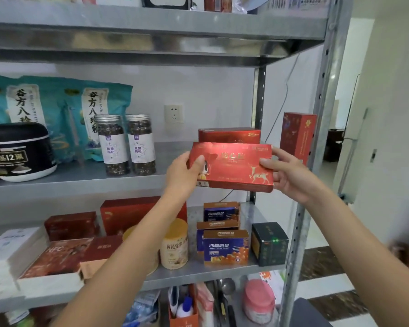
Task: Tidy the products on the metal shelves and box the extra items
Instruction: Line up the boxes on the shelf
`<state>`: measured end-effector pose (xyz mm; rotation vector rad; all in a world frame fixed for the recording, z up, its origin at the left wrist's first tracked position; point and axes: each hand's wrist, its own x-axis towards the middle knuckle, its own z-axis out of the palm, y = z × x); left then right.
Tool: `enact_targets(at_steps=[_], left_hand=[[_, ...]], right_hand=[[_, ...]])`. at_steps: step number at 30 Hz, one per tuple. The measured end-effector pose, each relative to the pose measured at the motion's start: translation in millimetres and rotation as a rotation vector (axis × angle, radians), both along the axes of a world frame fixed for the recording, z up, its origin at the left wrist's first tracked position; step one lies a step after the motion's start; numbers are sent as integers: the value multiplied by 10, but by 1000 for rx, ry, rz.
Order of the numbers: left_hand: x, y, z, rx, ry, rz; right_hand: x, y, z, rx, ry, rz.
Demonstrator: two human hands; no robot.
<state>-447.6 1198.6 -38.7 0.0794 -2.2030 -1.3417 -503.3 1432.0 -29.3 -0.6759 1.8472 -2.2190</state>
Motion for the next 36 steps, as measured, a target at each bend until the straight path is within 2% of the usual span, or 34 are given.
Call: enact_targets(at_steps=[2,4,6,8,11,13,16,20,24,27,31,36], left_hand=[[91,60,-72,-384,209,141],[185,103,-102,-654,445,32],[200,147,-149,-926,521,-42],[184,223,-200,-1040,528,-13],[185,306,-233,-909,581,43],[202,303,-213,-729,603,36],[222,259,-110,-261,525,-34],[237,288,27,413,429,-309],[214,322,-22,748,350,-494],[212,295,-45,817,302,-539],[227,146,-5,807,401,-466],[231,-12,10,502,245,-252]], right_hand=[[18,-35,-10,-13,-28,-77],[37,-74,-19,-46,-68,-154],[62,-113,-29,-54,-103,-182],[126,-165,-30,-65,-131,-166],[219,-230,-34,-95,-121,-141],[266,-222,-28,-131,-78,-119],[266,-169,-58,-203,-16,-127],[229,-216,-224,-19,27,-198],[230,-251,-283,-133,-46,-52],[230,-213,-269,-180,-23,-64],[213,-110,-228,-61,28,-140],[188,-34,-203,-41,-64,-185]])
